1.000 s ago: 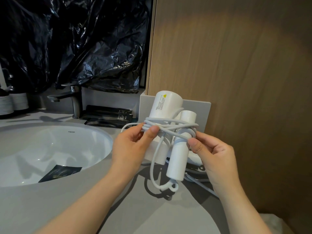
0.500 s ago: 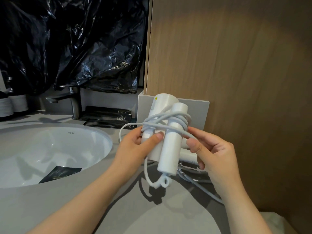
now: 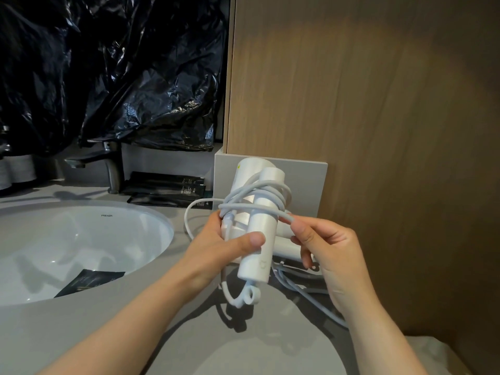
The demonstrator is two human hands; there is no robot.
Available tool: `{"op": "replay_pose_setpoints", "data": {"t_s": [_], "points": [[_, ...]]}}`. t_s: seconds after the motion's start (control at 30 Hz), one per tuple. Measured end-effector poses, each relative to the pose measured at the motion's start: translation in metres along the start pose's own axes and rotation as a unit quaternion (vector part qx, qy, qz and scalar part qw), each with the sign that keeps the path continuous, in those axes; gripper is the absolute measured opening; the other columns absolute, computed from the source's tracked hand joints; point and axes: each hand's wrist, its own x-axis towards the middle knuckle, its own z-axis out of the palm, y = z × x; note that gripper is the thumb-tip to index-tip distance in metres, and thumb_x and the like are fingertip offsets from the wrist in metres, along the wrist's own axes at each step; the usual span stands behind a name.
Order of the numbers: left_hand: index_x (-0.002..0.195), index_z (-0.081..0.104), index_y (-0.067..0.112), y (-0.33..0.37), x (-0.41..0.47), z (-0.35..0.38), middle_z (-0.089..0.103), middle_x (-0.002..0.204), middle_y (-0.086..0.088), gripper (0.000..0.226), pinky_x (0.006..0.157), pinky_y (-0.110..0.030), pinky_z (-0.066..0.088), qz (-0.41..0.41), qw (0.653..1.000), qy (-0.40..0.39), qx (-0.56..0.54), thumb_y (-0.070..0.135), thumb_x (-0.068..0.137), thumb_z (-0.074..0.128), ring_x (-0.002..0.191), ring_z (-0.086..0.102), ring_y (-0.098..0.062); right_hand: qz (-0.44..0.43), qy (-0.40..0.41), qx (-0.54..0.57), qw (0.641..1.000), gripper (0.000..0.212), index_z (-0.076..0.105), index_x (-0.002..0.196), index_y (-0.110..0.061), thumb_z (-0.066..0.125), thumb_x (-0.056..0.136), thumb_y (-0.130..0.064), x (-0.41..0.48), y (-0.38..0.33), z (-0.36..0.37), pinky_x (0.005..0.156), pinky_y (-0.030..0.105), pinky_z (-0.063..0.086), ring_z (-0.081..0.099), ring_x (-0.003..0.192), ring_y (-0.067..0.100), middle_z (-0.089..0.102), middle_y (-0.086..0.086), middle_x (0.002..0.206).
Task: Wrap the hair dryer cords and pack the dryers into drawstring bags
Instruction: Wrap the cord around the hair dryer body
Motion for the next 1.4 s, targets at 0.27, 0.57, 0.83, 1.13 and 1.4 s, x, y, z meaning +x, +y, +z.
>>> {"op": "replay_pose_setpoints", "data": {"t_s": [0.27, 0.57, 0.83, 1.13, 1.4], "points": [[0.121, 0.053, 0.015, 0.008, -0.006, 0.005, 0.073, 0.086, 0.005, 0.087, 0.063, -0.021, 0.054, -0.008, 0.991, -0.097, -0.091, 0.042, 0.044, 0.083, 0.076, 0.070, -0.009, 0.018, 0.004, 0.020, 1.000, 0.028, 0.076, 0.082, -0.020, 0.071, 0.062, -0.039, 0.006, 0.002, -0.005, 0.061, 0.020, 0.054, 0.062, 0.060, 0.013, 0.072, 0.001, 0.079], [0.127, 0.049, 0.013, 0.009, -0.007, 0.001, 0.067, 0.099, -0.005, 0.109, 0.075, -0.031, 0.055, -0.013, 0.986, -0.148, -0.069, 0.068, 0.039, 0.084, 0.087, 0.065, -0.018, 0.084, -0.034, -0.019, 0.996, 0.043, 0.071, 0.112, -0.023, 0.062, 0.075, -0.044, 0.008, 0.006, -0.005, 0.064, 0.012, 0.052, 0.057, 0.061, 0.007, 0.071, -0.009, 0.090], [0.118, 0.053, 0.027, 0.009, -0.010, 0.004, 0.073, 0.100, 0.012, 0.071, 0.084, -0.035, 0.056, 0.001, 0.992, -0.128, -0.001, 0.052, 0.055, 0.071, 0.097, 0.070, -0.013, 0.070, 0.015, 0.007, 0.997, 0.044, 0.071, 0.110, -0.024, 0.065, 0.068, -0.038, 0.008, 0.004, -0.005, 0.057, 0.011, 0.050, 0.062, 0.063, -0.003, 0.074, -0.013, 0.082], [0.123, 0.054, 0.026, 0.005, -0.007, 0.006, 0.069, 0.114, 0.005, 0.072, 0.089, -0.034, 0.054, 0.012, 0.995, -0.103, 0.011, 0.050, 0.057, 0.071, 0.107, 0.066, -0.015, 0.057, 0.030, 0.031, 0.997, 0.040, 0.069, 0.101, -0.028, 0.069, 0.061, -0.032, 0.007, 0.004, -0.002, 0.054, 0.008, 0.048, 0.068, 0.074, -0.007, 0.075, -0.020, 0.083], [0.107, 0.059, 0.002, 0.008, -0.007, 0.004, 0.069, 0.082, -0.004, 0.068, 0.060, -0.023, 0.051, 0.031, 0.997, -0.061, -0.031, 0.050, 0.058, 0.067, 0.071, 0.067, -0.015, 0.055, 0.039, 0.015, 0.998, 0.045, 0.071, 0.105, -0.027, 0.071, 0.060, -0.032, 0.008, 0.005, -0.003, 0.054, 0.018, 0.053, 0.070, 0.083, 0.004, 0.076, -0.014, 0.091]]}}
